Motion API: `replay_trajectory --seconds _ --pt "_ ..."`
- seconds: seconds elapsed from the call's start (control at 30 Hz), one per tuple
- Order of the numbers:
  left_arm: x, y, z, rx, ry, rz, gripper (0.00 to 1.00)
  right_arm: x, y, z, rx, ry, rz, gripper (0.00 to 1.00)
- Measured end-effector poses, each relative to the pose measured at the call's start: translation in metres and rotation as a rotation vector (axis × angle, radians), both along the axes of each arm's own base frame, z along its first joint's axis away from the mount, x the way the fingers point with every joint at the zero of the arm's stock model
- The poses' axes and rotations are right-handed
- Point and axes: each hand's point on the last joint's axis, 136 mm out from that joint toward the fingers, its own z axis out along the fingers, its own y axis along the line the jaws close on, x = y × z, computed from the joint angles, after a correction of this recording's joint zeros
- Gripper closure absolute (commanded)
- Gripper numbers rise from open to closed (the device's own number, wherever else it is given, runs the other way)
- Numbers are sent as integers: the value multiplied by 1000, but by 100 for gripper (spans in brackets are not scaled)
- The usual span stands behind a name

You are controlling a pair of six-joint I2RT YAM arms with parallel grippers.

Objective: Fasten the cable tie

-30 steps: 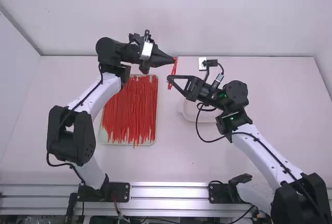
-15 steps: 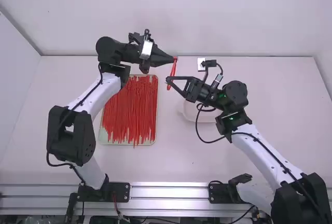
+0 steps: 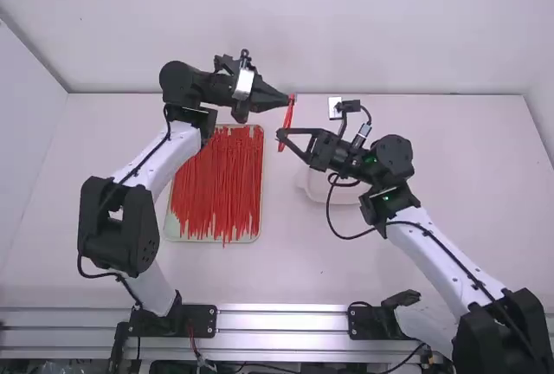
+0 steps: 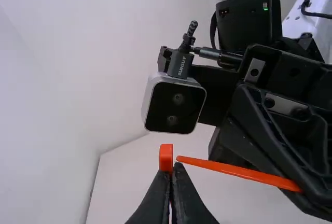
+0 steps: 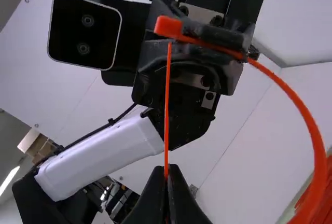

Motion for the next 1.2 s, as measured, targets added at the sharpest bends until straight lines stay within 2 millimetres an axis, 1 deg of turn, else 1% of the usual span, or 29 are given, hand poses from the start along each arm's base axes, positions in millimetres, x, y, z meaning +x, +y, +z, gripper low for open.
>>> replay_trajectory --seconds 0.6,0.9,1.2 --pt "-4 -1 -2 12 1 -19 98 1 -1 1 5 6 -4 100" --pt "-4 -1 -3 11 -2 -20 98 -1 -3 13 38 -34 -7 100" --pt "-8 -8 -8 11 9 -35 98 3 -5 15 48 -33 -30 100"
